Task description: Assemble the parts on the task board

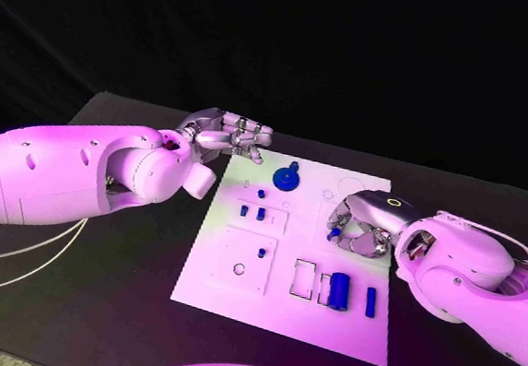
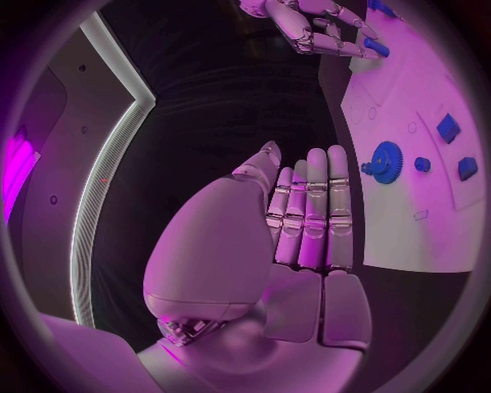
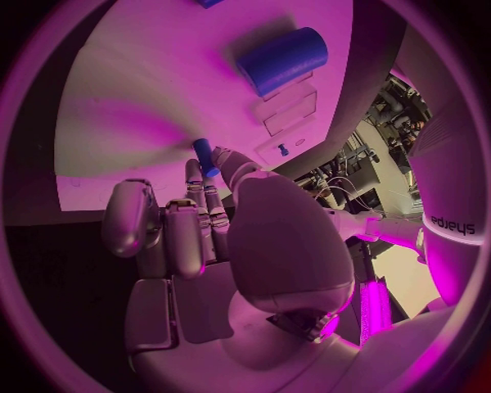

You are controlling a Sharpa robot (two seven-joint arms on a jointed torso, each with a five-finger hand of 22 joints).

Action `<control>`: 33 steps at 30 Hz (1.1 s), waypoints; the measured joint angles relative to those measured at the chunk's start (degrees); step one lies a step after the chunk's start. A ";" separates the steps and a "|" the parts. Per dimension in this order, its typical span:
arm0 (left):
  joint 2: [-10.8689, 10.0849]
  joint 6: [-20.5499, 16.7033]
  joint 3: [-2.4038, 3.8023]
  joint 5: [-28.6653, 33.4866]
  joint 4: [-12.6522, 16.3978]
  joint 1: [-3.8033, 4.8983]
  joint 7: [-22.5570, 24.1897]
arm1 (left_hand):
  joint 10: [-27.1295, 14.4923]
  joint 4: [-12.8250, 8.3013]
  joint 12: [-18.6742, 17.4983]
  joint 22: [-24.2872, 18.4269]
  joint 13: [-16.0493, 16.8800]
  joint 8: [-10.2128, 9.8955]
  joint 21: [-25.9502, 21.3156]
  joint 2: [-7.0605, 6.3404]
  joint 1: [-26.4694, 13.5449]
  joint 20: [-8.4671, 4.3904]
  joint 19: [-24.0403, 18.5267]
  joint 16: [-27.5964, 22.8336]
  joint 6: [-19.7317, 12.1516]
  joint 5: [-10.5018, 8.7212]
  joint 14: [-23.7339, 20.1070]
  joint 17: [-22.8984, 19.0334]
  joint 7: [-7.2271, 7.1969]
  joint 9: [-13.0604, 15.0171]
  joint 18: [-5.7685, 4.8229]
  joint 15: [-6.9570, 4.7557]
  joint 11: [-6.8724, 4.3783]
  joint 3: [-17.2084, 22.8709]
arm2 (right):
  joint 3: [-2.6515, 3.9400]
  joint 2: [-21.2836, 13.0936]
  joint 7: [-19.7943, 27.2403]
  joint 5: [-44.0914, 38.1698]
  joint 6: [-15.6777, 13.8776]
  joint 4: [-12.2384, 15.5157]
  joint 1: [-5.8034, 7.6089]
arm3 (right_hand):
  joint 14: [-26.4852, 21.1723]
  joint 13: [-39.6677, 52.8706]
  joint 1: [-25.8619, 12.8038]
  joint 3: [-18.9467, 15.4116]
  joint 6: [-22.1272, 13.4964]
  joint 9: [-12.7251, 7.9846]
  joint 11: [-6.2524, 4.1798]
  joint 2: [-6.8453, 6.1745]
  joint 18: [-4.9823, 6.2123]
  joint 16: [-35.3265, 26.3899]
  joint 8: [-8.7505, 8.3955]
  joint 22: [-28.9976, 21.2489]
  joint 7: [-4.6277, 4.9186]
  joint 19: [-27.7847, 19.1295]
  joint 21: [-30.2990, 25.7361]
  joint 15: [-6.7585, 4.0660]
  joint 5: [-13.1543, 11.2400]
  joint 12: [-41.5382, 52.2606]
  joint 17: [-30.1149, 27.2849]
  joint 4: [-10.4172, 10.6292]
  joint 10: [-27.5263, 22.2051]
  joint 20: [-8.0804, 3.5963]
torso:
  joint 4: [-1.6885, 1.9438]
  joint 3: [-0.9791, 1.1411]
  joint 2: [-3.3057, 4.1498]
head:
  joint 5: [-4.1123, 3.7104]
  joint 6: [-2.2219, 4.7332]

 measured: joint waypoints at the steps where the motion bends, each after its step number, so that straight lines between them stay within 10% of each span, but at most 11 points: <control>1: -0.01 0.00 0.00 0.00 0.00 0.00 -0.01 | 0.00 0.00 0.00 0.00 0.00 0.00 0.00 0.00 0.00 0.00 0.00 0.00 0.00 0.00 0.00 0.00 0.00 0.00 0.00 0.00 0.00 0.00 | -0.01 0.02 0.00 0.00 0.02 -0.11 -0.01 | 0.00 -0.02 0.00 0.21 0.00 0.00 0.04 0.00 0.00 0.00 0.03 0.00 0.00 0.00 0.00 0.00 0.00 0.21 0.00 0.08 0.13 0.00 | 0.00 0.00 0.00 | 0.00 -0.01; 33: -0.07 0.08 0.00 0.00 0.11 0.00 -0.47 | -0.20 -0.15 0.23 -0.04 0.03 0.00 0.00 0.30 0.30 0.21 0.21 0.00 0.00 0.00 0.00 -0.05 0.00 0.01 0.01 0.00 -0.20 0.16 | -0.16 -0.25 -0.30 0.00 -4.19 -0.21 -0.73 | 0.20 -0.15 1.29 4.41 3.86 0.28 -1.33 1.26 -0.01 0.89 1.72 0.03 -0.81 1.75 3.27 -1.03 -2.35 1.35 1.22 -0.64 4.62 -1.13 | 0.02 -0.01 -0.02 | -0.07 -0.51</control>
